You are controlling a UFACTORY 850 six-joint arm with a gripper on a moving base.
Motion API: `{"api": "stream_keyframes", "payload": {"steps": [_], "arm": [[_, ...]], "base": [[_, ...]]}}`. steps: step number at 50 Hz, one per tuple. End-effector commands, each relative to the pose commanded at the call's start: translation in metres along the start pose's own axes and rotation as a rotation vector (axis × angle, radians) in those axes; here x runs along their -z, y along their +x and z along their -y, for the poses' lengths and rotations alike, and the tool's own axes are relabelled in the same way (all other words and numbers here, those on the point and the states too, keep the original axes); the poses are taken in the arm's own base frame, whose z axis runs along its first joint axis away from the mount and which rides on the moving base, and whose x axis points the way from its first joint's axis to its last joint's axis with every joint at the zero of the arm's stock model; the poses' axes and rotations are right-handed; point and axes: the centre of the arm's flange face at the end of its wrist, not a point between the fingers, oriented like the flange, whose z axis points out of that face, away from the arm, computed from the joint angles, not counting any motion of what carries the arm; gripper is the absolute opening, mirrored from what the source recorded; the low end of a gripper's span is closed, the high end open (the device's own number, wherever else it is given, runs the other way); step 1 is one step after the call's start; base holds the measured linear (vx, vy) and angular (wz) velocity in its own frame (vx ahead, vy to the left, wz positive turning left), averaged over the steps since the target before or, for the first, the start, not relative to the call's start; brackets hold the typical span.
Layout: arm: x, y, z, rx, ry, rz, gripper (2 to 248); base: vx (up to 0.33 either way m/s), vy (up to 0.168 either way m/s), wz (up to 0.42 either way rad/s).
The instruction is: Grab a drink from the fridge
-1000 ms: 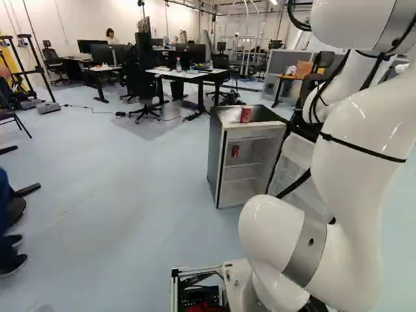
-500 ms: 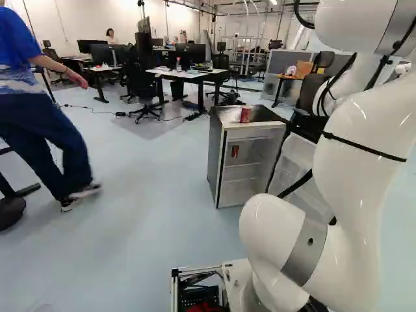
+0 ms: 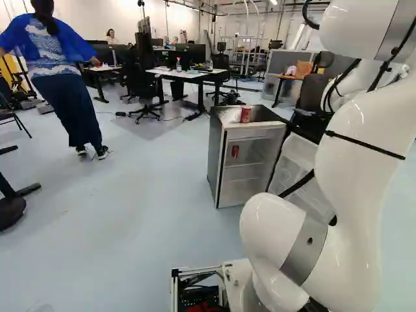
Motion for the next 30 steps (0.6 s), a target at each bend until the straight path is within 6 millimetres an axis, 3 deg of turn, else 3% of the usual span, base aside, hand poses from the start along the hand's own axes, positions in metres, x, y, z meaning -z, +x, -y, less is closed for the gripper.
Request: {"api": "stream_keyframes", "payload": {"steps": [30], "arm": [[-0.051,0.007,-0.023,-0.078,-0.059,0.162,247]], "base": [[0.0,0.0,0.0]]}}
